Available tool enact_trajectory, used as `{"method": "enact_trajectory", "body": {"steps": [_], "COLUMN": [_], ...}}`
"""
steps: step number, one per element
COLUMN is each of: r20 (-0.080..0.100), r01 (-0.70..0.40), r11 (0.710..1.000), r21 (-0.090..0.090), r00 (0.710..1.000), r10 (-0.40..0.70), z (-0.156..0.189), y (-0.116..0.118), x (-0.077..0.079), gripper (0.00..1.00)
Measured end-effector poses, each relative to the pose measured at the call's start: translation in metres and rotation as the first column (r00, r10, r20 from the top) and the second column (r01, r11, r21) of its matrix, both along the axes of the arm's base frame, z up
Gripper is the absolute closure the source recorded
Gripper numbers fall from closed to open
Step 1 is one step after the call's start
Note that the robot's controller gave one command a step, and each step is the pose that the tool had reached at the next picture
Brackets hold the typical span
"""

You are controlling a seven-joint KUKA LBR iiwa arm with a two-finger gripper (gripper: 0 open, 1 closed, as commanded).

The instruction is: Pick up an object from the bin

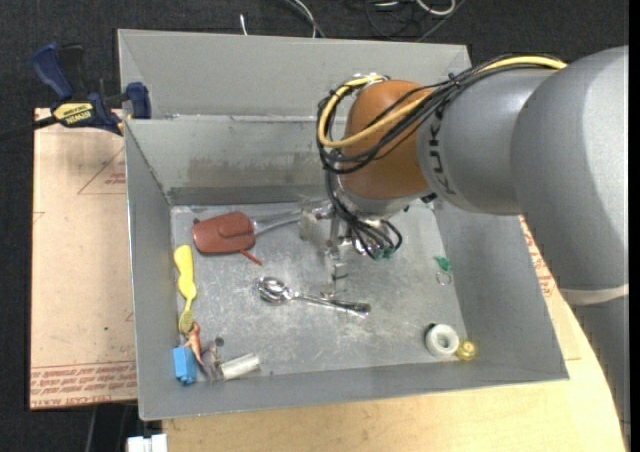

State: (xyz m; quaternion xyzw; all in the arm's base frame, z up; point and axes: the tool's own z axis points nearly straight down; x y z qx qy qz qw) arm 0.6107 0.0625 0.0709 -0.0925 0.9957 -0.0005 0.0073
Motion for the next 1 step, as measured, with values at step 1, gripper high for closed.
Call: {"method": "enact_trajectory", "body": {"steps": [1], "r20": [-0.002], "r01": [-0.015], "r11": [1.0], "r21": [0.002], "r00": [1.0], "r10": [0.015], "z": [-0.0004], "y": [0.0328], "x": [-0.0046], "gripper": [0.0]}}
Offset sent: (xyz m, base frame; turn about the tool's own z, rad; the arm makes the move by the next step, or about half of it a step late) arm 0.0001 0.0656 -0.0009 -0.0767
